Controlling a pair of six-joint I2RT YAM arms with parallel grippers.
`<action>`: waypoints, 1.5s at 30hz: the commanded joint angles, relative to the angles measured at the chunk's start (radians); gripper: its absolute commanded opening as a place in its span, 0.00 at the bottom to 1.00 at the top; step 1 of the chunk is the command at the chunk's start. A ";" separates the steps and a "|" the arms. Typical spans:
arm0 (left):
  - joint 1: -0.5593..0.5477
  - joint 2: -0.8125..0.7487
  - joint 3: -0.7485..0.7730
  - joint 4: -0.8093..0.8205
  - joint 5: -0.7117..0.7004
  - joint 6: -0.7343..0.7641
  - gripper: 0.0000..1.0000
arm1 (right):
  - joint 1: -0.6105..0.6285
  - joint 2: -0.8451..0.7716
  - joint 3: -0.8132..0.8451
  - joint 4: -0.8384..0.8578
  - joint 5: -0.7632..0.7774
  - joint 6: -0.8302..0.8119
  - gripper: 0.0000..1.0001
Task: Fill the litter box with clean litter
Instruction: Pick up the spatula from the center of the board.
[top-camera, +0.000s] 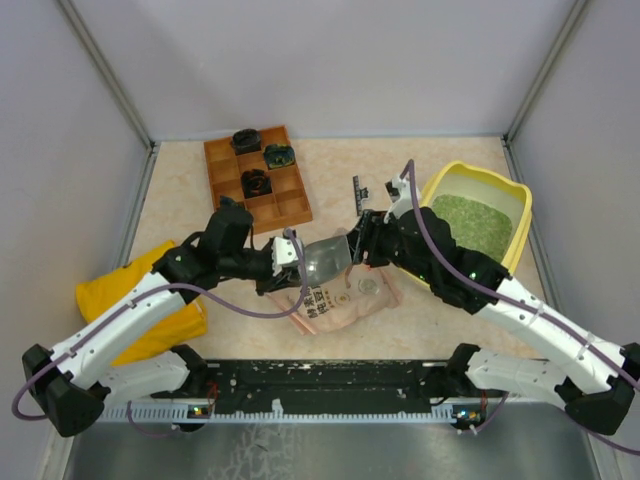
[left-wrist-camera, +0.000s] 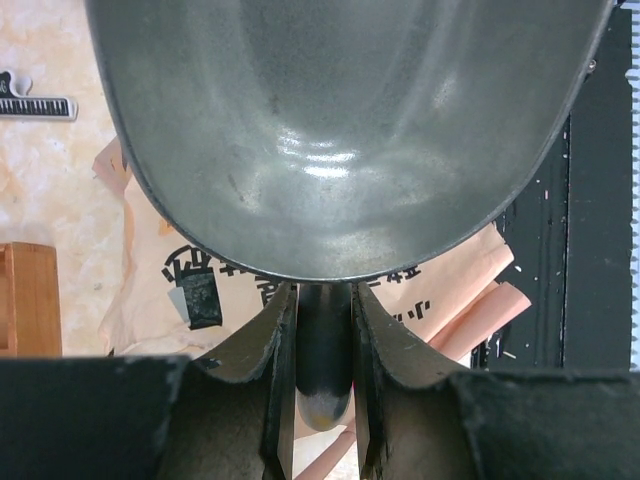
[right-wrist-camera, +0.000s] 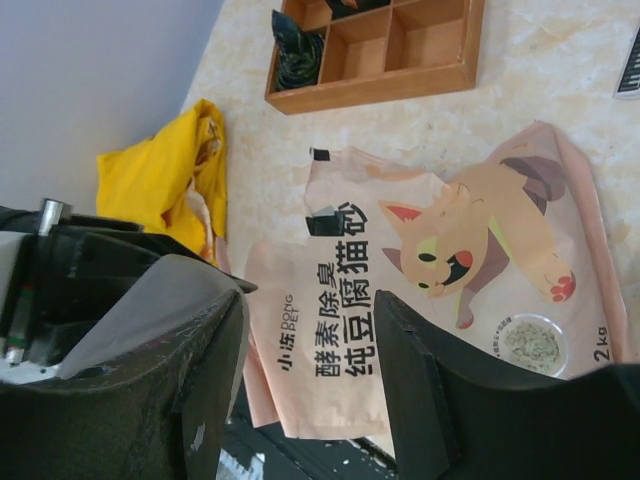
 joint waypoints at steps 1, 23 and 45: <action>-0.018 -0.005 0.064 -0.003 0.038 0.054 0.00 | 0.006 0.029 0.051 0.022 -0.041 -0.031 0.55; -0.029 0.015 0.075 -0.051 -0.060 0.102 0.00 | 0.000 -0.140 0.048 0.093 -0.027 0.079 0.52; -0.029 -0.029 0.113 -0.080 -0.088 0.080 0.20 | -0.023 -0.034 -0.103 0.117 -0.240 0.125 0.00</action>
